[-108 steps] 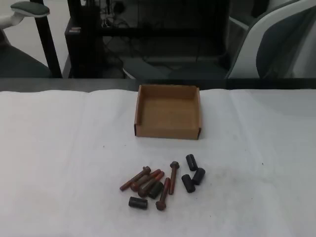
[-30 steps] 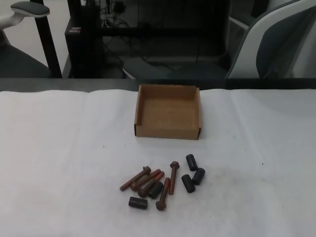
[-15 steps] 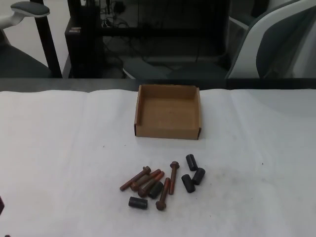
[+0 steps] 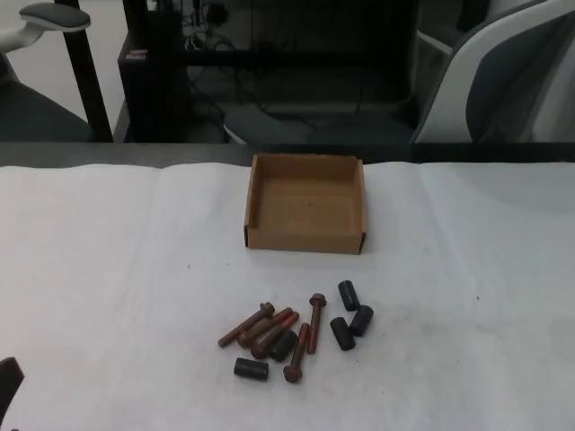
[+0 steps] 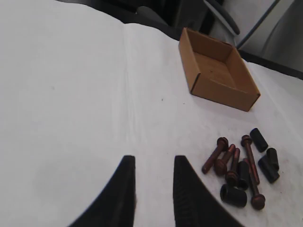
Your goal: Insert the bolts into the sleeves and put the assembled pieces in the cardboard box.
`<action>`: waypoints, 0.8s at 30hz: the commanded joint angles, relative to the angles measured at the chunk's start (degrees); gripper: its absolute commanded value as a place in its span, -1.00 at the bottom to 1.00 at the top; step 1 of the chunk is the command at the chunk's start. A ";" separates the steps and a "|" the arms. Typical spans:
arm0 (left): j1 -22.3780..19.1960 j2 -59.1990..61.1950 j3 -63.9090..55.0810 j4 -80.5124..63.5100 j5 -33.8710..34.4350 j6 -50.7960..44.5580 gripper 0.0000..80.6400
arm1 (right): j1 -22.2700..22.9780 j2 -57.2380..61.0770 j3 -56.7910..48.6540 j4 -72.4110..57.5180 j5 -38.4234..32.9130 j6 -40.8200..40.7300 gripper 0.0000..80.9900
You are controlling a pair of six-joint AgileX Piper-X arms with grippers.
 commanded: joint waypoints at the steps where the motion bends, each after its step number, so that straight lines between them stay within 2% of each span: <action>1: 0.13 -0.22 -0.54 -0.64 1.53 -0.69 -0.27 | 1.30 6.94 -4.07 -0.42 -3.38 -1.68 -1.00; 4: 0.13 -0.22 -0.54 -0.64 1.77 -2.66 -0.27 | 4.37 14.94 -8.05 -0.42 -4.80 -1.78 -1.00; 8: 0.13 -0.22 -0.54 -0.64 3.92 -3.08 -0.27 | 11.46 24.77 -13.41 -0.42 -4.81 -3.46 -0.94; 11: 0.13 -0.22 -0.54 -0.76 4.06 -3.08 -0.27 | 17.63 32.11 -17.24 -0.42 -3.99 -3.46 -0.53; 13: 0.13 -0.22 -0.54 -0.73 4.06 -3.08 -0.27 | 21.30 36.24 -19.71 -0.42 -1.67 -3.46 -0.18; 14: 0.13 -0.22 -0.54 -0.73 4.12 -3.08 -0.27 | 23.20 38.33 -20.88 -0.42 -0.72 -3.46 -0.10; 19: 0.13 -0.22 -0.54 -4.12 4.61 -3.08 -0.27 | 29.74 46.47 -25.16 -1.76 2.34 -3.27 -0.10; 24: 0.13 -0.22 -0.54 -6.26 4.61 -3.08 -0.27 | 31.80 51.68 -27.02 -5.57 5.87 0.61 -0.10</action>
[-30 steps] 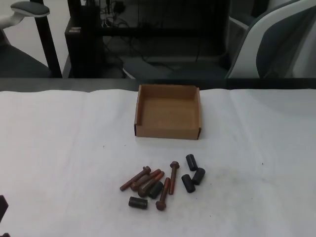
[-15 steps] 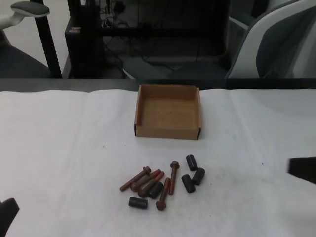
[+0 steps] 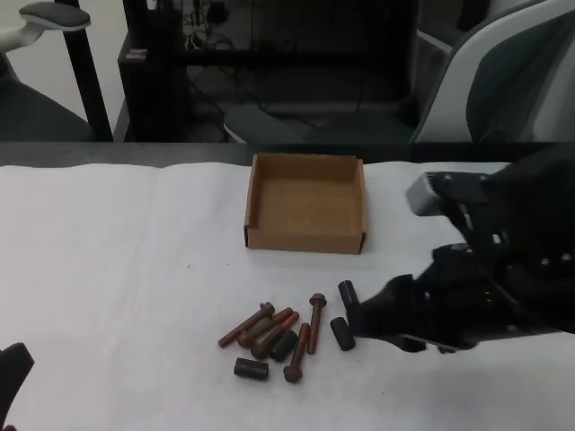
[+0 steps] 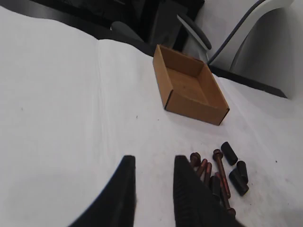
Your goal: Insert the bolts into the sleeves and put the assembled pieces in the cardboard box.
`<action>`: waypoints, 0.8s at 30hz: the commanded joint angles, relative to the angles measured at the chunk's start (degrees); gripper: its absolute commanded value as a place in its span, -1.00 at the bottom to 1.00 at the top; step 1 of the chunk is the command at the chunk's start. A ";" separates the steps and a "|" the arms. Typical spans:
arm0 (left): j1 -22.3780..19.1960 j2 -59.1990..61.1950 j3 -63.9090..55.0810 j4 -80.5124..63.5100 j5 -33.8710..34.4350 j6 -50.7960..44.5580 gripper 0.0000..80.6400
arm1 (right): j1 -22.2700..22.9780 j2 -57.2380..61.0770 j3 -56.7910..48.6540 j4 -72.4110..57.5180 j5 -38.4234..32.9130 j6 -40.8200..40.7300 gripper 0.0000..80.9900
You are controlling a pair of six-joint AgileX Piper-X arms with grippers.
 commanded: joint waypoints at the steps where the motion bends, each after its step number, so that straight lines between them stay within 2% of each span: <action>1: 0.13 -0.22 -0.54 -1.42 0.41 -0.34 -0.27 | 0.50 2.64 -1.77 -1.70 1.51 1.74 -0.10; 4: 0.13 -0.22 -0.54 -1.42 0.41 -0.34 -0.27 | 0.50 5.45 -2.86 -1.70 1.39 2.49 -0.10; 6: 0.13 -0.22 -0.54 -1.42 0.41 -0.34 -0.27 | 0.50 7.73 -4.27 -0.89 1.20 1.66 -0.02; 9: 0.13 -0.22 -0.54 -1.42 0.41 -0.34 -0.27 | 0.50 11.05 -7.19 2.45 0.80 -3.02 0.35; 11: 0.13 -0.22 -0.54 -1.42 0.41 -0.34 -0.27 | 0.50 13.02 -9.34 4.98 1.69 -6.19 0.51; 24: 0.13 -0.22 -0.54 -1.42 0.41 -0.34 -0.27 | 0.50 26.69 -23.98 19.23 5.55 -20.00 0.50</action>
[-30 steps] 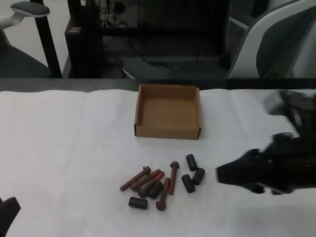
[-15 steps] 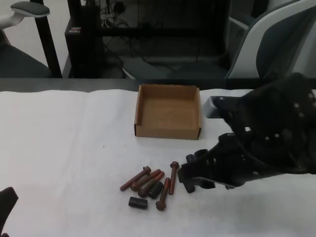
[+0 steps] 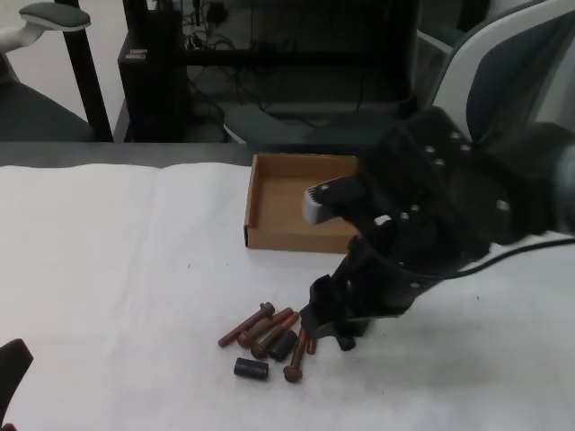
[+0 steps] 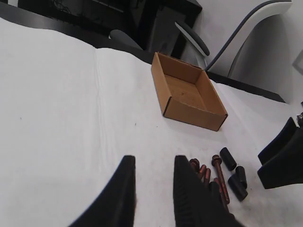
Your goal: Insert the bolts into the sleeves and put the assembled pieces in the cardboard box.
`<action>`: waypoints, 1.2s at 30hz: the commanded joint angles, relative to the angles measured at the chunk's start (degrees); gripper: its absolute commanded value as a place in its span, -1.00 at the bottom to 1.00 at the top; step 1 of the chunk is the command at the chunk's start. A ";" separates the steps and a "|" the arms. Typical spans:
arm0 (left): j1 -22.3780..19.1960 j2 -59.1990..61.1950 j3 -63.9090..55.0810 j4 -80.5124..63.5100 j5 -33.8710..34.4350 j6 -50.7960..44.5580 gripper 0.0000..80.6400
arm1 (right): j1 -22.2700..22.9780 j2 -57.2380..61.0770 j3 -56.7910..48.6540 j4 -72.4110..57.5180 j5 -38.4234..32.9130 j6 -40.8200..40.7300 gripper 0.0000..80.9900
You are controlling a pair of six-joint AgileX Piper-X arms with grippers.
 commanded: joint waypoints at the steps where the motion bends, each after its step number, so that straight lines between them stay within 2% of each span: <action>1: 0.13 -0.22 -0.54 -0.69 0.41 -0.34 -0.27 | 0.03 3.23 -3.04 3.72 0.51 -2.89 0.50; 17: 0.13 -0.22 -0.54 -3.72 -0.54 -0.34 -0.27 | -3.62 10.85 -6.06 4.41 1.77 -4.71 0.50; 36: 0.13 2.50 -0.54 -5.78 -2.26 -0.34 -0.27 | -3.65 10.86 -6.06 8.42 -0.96 -4.59 0.50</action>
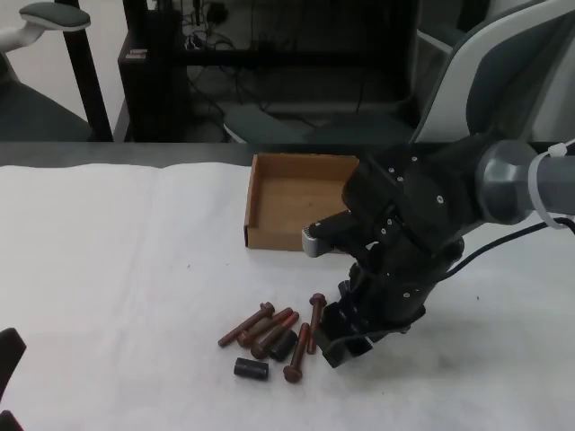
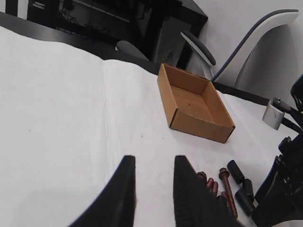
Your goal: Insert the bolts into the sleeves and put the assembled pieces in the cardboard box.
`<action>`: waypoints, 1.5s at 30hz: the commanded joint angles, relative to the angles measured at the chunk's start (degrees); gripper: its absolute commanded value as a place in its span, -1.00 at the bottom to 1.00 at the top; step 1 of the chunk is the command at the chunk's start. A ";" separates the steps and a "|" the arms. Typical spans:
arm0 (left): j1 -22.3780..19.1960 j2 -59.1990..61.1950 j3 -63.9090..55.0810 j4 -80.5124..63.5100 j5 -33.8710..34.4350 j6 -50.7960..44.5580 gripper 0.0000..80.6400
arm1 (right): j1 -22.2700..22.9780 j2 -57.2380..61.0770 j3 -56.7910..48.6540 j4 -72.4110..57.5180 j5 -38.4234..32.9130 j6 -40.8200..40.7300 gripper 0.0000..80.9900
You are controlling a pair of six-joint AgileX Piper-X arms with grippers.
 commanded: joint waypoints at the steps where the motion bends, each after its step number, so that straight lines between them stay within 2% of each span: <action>1: 0.13 0.63 -0.54 -2.99 -0.38 -0.34 -0.27 | -0.10 -0.12 -0.58 0.72 -1.45 -0.04 0.50; 12: 0.13 1.42 -0.54 -4.38 -0.38 -0.34 -0.27 | 2.39 0.93 -0.58 -0.14 -2.66 -0.18 0.50; 35: 0.13 1.37 -0.54 -4.38 -1.23 -0.34 -0.27 | 2.19 1.93 -1.68 -4.59 -0.35 -0.46 0.50; 38: 0.13 1.37 -0.54 -4.38 -1.23 -0.34 -0.27 | 2.09 1.93 -1.68 -4.59 0.08 -0.96 0.48; 43: 0.13 1.37 -0.54 -4.38 -1.23 -0.34 -0.27 | 2.09 2.11 -1.68 -5.49 0.34 -1.89 0.28; 45: 0.13 1.37 -0.54 -4.38 -1.23 -0.34 -0.27 | 2.09 2.44 -1.68 -6.26 0.34 -1.87 0.27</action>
